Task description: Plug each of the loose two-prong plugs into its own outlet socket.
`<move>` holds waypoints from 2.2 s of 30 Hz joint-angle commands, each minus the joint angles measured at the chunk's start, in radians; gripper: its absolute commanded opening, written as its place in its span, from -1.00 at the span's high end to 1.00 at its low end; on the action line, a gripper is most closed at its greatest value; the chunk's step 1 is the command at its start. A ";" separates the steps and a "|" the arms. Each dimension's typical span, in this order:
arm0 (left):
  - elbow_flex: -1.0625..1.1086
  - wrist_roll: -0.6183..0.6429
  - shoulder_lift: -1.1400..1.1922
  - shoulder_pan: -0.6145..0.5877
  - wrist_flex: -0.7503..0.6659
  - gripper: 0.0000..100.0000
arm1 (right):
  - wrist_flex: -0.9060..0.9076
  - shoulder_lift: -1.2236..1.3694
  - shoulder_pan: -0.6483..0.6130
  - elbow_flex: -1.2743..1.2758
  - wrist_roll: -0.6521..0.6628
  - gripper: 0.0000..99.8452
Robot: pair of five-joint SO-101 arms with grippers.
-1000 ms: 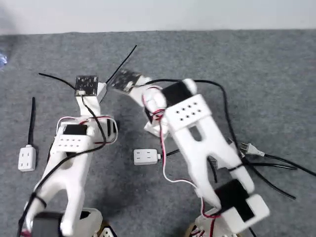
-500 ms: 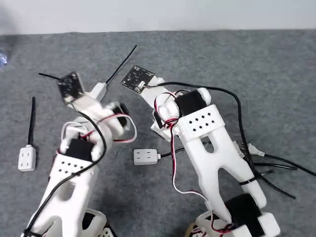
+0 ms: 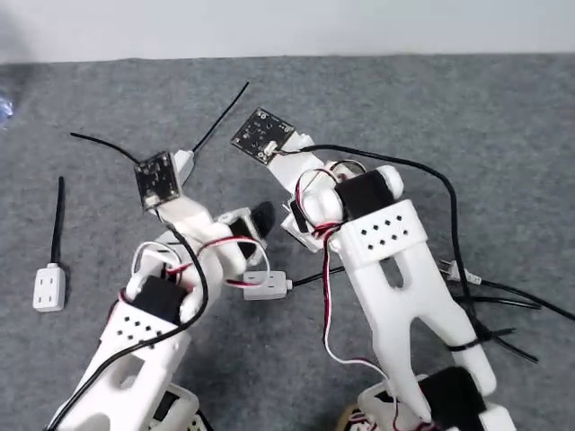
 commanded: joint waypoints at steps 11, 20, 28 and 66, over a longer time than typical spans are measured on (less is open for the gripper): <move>0.107 0.160 -0.319 0.061 -0.032 0.15 | 0.007 -0.044 -0.056 -0.009 0.006 0.98; 0.343 0.158 -0.582 0.061 -0.175 0.15 | 0.031 -0.071 -0.076 -0.028 0.003 0.98; 0.390 0.155 -0.681 0.061 -0.166 0.15 | 0.150 -0.180 -0.151 -0.091 0.003 0.98; 0.418 0.153 -0.681 -0.029 -0.118 0.15 | 0.346 -0.194 -0.140 -0.425 0.009 0.98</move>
